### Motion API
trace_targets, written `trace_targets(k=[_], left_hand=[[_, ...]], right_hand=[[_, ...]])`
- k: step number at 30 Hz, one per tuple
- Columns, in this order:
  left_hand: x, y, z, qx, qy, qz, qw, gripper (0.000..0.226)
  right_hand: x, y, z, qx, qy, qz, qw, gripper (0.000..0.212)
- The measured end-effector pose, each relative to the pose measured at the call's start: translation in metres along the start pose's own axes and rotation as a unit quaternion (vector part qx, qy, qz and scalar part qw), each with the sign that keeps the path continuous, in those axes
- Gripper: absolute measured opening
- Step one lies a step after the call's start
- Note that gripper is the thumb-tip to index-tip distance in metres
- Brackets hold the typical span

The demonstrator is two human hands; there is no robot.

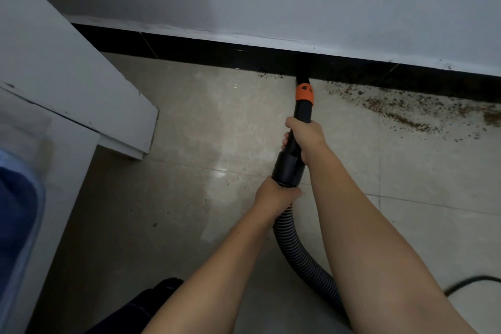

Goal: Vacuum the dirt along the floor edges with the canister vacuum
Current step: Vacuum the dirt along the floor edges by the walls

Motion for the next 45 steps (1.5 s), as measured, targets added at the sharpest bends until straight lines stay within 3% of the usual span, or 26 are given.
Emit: trace_targets(k=[5,20,28,33,40,45], left_hand=[[-0.012,0.004,0.0,-0.007,-0.021,-0.049,0.999,0.023],[-0.055,0.012,0.001,-0.024,-0.076,-0.108,0.991,0.027],[0.007,0.016,-0.032,-0.041,0.006,-0.061,0.997,0.029],[0.036,0.041,-0.066,-0.055,0.014,-0.075,0.996,0.036],[0.081,0.063,-0.083,-0.03,0.01,-0.042,0.999,0.049],[0.159,0.058,-0.09,-0.023,0.054,-0.024,0.998,0.026]], right_hand=[[0.024,0.001,0.004,-0.005,0.031,-0.026,0.999,0.012],[0.084,-0.003,0.012,0.001,0.095,-0.059,0.994,0.018],[0.0,-0.017,-0.019,0.013,-0.004,-0.033,0.999,0.011],[-0.029,-0.039,-0.048,0.035,0.003,-0.038,0.999,0.018],[-0.085,-0.063,-0.07,0.038,-0.01,-0.003,0.999,0.01],[-0.164,-0.055,-0.074,0.046,-0.017,-0.024,0.998,0.009]])
Point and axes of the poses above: each hand's wrist, its own z-axis towards the middle knuckle, its own x-axis out of the palm, y = z × x, the point moved 6 cm from there along z, towards the middle knuckle, and after that the axes turned 3 degrees about y, right-handed, at the moved point
